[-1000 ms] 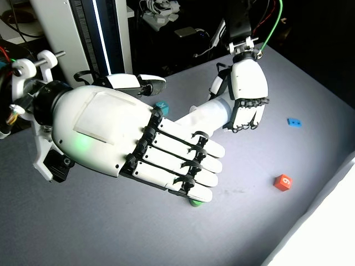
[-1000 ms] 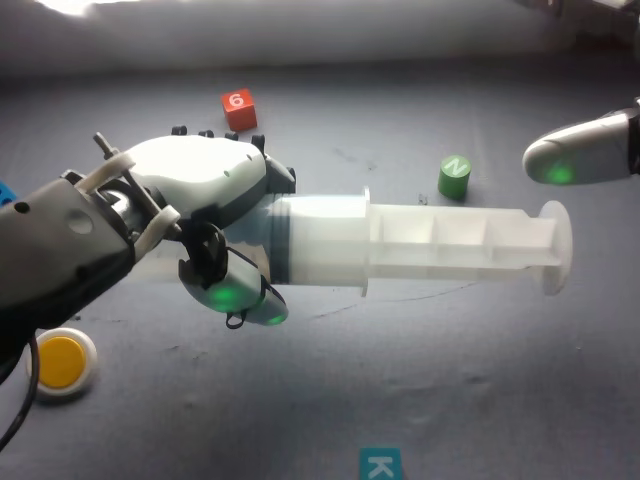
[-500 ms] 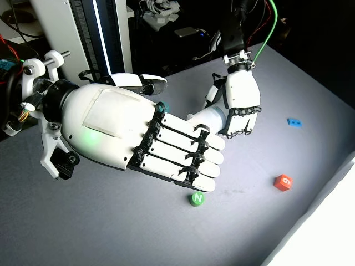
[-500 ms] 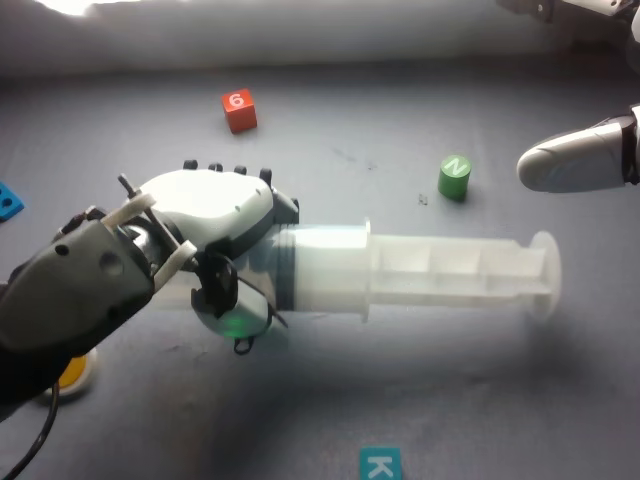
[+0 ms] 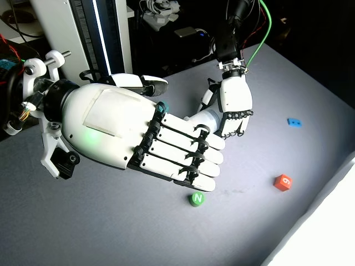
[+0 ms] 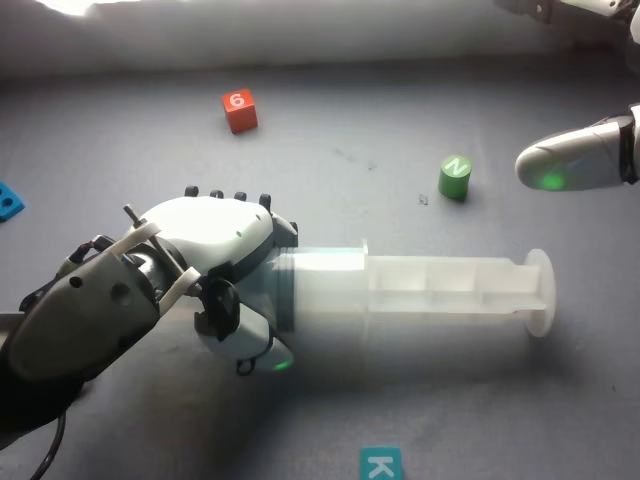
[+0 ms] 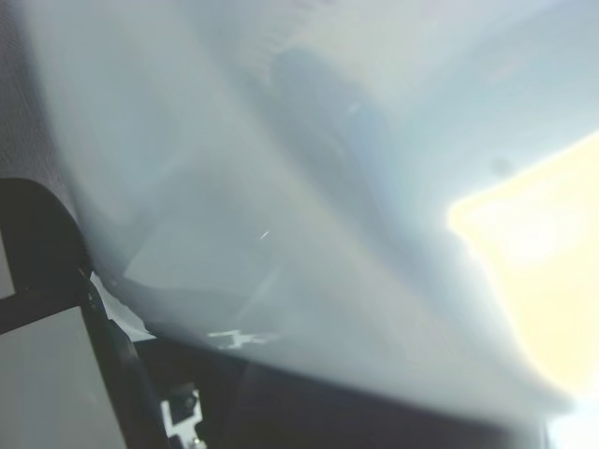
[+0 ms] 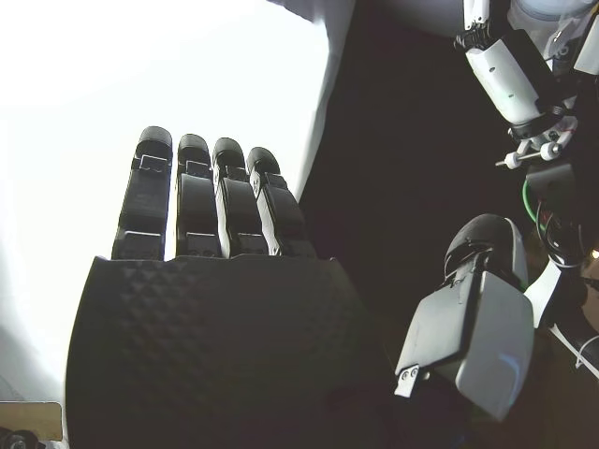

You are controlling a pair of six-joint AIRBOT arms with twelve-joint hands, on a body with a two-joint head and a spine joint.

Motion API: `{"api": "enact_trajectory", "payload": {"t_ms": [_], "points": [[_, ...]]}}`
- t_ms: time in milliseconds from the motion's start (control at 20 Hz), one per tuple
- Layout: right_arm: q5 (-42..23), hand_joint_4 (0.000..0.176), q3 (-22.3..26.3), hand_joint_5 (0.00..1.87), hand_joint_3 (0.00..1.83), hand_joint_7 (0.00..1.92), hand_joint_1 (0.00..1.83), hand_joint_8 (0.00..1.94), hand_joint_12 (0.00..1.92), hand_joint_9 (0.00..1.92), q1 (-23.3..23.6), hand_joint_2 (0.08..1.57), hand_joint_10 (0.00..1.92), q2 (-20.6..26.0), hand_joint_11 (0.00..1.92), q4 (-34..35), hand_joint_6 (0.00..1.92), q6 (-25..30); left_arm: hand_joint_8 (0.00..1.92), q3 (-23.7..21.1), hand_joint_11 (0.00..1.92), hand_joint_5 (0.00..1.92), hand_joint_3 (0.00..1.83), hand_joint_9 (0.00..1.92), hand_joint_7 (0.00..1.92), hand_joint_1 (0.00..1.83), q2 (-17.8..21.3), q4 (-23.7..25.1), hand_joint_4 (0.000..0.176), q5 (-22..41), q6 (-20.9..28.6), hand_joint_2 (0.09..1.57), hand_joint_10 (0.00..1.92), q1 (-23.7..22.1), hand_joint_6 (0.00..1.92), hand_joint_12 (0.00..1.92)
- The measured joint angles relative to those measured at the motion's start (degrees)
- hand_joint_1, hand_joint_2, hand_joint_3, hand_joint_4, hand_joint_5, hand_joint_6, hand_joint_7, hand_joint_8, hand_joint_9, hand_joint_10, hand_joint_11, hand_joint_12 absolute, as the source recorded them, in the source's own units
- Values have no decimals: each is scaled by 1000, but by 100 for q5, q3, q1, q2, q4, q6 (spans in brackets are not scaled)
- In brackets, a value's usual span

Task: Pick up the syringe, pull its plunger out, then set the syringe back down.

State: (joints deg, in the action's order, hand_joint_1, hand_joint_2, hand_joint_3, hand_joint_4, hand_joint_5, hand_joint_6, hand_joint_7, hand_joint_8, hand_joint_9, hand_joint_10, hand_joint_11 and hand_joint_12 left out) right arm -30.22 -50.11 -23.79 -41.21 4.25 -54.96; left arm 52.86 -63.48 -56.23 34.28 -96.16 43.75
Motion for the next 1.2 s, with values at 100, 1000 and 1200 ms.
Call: {"api": "enact_trajectory", "payload": {"t_ms": [100, 1000, 1200], "points": [[-20, 0, 0, 0, 0, 0, 0, 0, 0, 0, -9, 815, 0, 0, 0, -2, 0, 0, 1331, 28, 371, 799, 7, 718, 871, 1199, -31, 13, 0, 24, 2, 1189, 691, 0, 1098, 1190], [-122, 0, 0, 0, 16, 0, 2, 0, 0, 0, -37, 854, 0, -11, 0, -48, 0, 0, 1, -190, 0, 33, 15, 86, 98, 145, 160, 35, 0, 17, 2, 776, 2, -184, 0, 279], [-125, 0, 13, 0, 5, 0, 0, 0, 0, 0, -37, 833, 0, -11, 0, -46, 0, 0, 0, -372, 31, 63, 1, 104, 107, 199, 426, -179, 0, -79, -323, 765, 0, -560, 0, 248]]}}
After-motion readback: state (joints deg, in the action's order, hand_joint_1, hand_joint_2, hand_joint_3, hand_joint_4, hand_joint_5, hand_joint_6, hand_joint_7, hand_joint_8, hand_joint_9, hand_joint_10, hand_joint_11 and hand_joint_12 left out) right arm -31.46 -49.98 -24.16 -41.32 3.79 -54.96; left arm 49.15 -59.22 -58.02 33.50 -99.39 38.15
